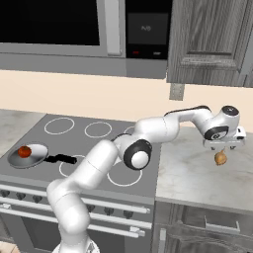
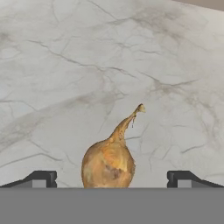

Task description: Place the pan on the front left burner on the stove. Then place the tomato and the onion in the pan and turn on the front left burner.

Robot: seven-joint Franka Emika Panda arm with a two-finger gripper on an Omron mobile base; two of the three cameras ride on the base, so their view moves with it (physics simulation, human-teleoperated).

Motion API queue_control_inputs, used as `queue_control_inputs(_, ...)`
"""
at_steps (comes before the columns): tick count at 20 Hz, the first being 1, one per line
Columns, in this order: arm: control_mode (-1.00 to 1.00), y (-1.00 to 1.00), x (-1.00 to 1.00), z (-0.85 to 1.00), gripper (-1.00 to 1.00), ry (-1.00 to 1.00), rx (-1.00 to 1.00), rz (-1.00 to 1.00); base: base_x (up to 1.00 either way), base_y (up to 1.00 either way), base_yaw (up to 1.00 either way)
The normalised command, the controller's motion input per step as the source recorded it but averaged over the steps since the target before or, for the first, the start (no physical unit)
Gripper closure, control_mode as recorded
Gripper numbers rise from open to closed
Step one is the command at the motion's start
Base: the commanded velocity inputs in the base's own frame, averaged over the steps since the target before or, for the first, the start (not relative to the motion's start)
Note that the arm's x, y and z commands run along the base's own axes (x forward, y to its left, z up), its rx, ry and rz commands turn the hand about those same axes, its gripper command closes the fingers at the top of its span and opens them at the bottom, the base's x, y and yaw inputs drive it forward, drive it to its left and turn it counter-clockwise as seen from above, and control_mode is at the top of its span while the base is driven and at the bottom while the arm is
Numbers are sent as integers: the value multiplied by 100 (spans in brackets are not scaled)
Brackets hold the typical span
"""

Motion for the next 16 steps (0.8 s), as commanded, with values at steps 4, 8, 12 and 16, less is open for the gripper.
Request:
queue_control_inputs(4,-100,-5,-15,0,-100,0,0,0,0,0,0)
queue_control_inputs(8,-100,0,-25,0,-100,0,3,0,0,0,0)
queue_control_inputs(12,-100,8,-19,0,-100,0,3,0,0,0,0)
queue_control_inputs(16,-100,11,-3,0,-100,0,1,0,0,0,0)
